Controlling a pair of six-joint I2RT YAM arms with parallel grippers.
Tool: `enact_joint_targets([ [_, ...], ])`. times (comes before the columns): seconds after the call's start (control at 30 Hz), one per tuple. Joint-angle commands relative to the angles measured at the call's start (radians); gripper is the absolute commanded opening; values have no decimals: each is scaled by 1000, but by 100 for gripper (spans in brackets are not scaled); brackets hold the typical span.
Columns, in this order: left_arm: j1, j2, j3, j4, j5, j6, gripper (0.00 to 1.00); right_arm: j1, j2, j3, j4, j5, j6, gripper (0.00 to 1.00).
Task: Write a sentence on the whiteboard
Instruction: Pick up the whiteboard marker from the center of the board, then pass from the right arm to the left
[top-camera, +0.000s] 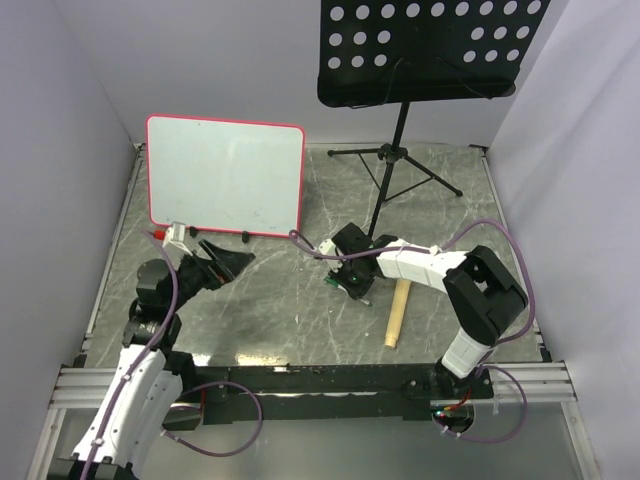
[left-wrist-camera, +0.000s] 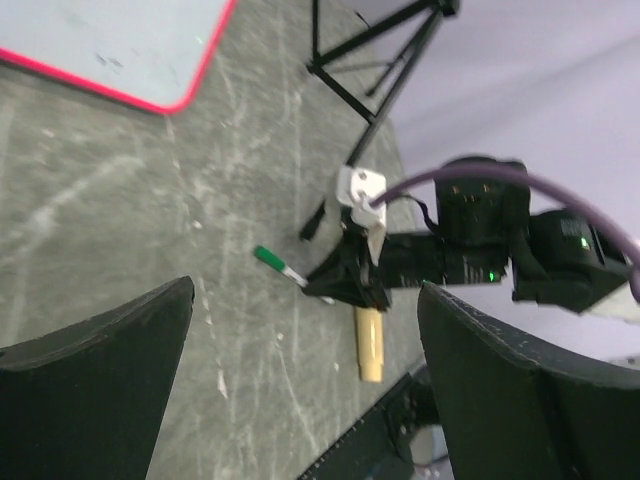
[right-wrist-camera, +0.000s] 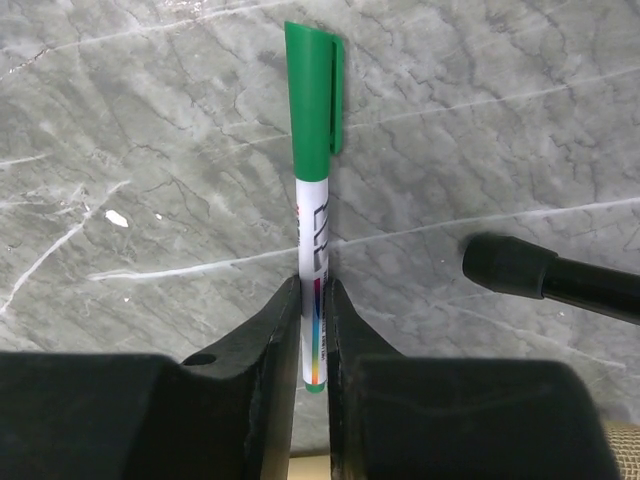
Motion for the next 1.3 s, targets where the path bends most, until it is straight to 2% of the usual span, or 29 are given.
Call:
enact_joint_targets([
  [0.0, -104, 35, -68, 197, 37, -100, 98, -28, -28, 13, -8, -86, -28, 9],
  [0.17, -262, 167, -118, 388, -11, -213, 93, -69, -225, -14, 11, -281, -105, 7],
  [0.3, -335, 344, -130, 624, -24, -290, 88, -71, -358, -54, 37, -438, -134, 6],
  [0.43, -397, 489, -78, 726, -27, -303, 87, -69, -374, -57, 24, -496, -162, 5],
  [0.5, -437, 562, -41, 752, -29, -301, 90, -69, -375, -51, 14, -505, -171, 5],
  [0.63, -490, 649, 3, 824, -27, -304, 88, -71, -380, -50, 6, -523, -174, 5],
  [0.77, -520, 681, 31, 802, -41, -292, 84, -69, -378, -47, -2, -529, -182, 5],
  [0.8, -523, 686, 39, 783, -41, -284, 79, -69, -377, -47, -3, -531, -182, 5],
  [0.97, -546, 701, 83, 671, -72, -215, 65, -71, -374, -40, -11, -542, -185, 5],
  [1.0, -551, 701, 94, 621, -78, -203, 60, -71, -372, -39, -11, -542, -185, 5],
  [1.1, -562, 702, 126, 559, -96, -157, 52, -69, -369, -39, -14, -546, -185, 5],
  [1.27, -566, 718, 149, 545, -72, -135, 41, -69, -365, -36, -19, -543, -185, 4],
])
